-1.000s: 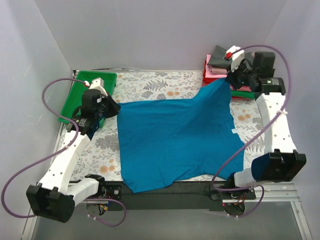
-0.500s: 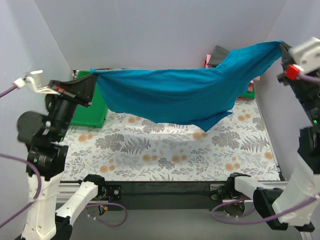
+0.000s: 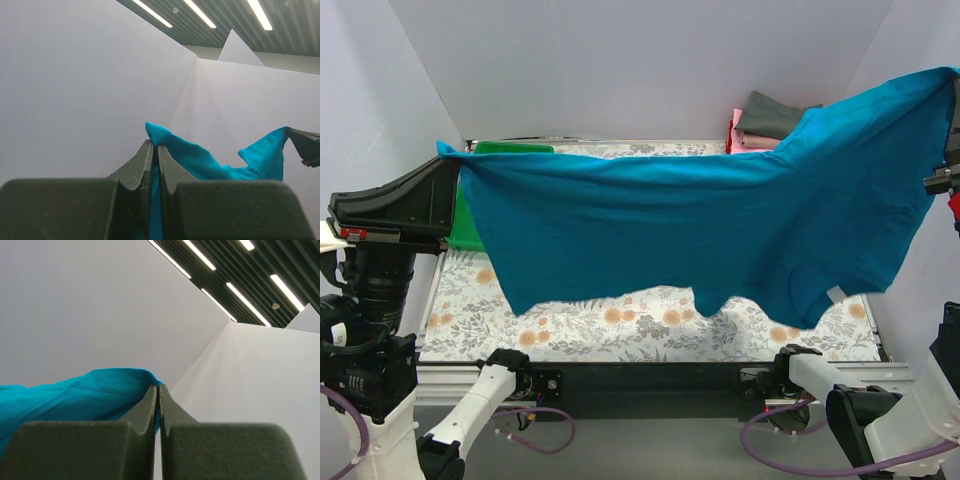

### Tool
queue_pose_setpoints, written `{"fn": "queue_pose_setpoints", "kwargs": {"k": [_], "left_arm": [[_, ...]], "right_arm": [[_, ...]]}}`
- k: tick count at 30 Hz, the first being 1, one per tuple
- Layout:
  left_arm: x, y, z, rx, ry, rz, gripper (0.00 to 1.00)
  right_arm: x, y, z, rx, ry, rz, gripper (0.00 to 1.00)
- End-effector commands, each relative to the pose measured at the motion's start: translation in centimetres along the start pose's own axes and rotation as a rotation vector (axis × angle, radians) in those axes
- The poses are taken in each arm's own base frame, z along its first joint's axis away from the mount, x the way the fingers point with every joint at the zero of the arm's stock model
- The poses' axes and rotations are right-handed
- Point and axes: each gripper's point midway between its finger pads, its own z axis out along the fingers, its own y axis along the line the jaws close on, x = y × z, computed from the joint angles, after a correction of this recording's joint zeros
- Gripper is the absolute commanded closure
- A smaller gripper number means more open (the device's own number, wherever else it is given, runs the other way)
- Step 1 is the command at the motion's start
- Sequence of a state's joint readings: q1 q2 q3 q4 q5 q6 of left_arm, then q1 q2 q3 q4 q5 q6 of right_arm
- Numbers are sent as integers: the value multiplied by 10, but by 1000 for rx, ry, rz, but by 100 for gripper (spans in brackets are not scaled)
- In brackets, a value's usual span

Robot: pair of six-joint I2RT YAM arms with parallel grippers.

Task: Fold and stack the t-shirts
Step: Flatten the tshirt out

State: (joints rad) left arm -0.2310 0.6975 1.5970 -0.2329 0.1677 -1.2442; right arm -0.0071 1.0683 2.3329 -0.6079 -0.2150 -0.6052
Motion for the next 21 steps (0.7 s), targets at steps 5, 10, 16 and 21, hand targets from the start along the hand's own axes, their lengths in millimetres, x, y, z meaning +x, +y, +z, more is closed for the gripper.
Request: {"fn": "queue_pose_setpoints", "kwargs": {"k": [5, 10, 16, 21], "left_arm": [[37, 46, 7, -138, 64, 19, 100], [118, 123, -8, -350, 186, 13, 100], [248, 219, -60, -579, 378, -21, 100], [337, 282, -111, -731, 495, -31, 100]], "right_arm": [[50, 18, 39, -45, 85, 40, 99], [159, 100, 61, -252, 284, 147, 99], [275, 202, 43, -428, 454, 272, 99], [361, 290, 16, -576, 576, 395, 99]]}}
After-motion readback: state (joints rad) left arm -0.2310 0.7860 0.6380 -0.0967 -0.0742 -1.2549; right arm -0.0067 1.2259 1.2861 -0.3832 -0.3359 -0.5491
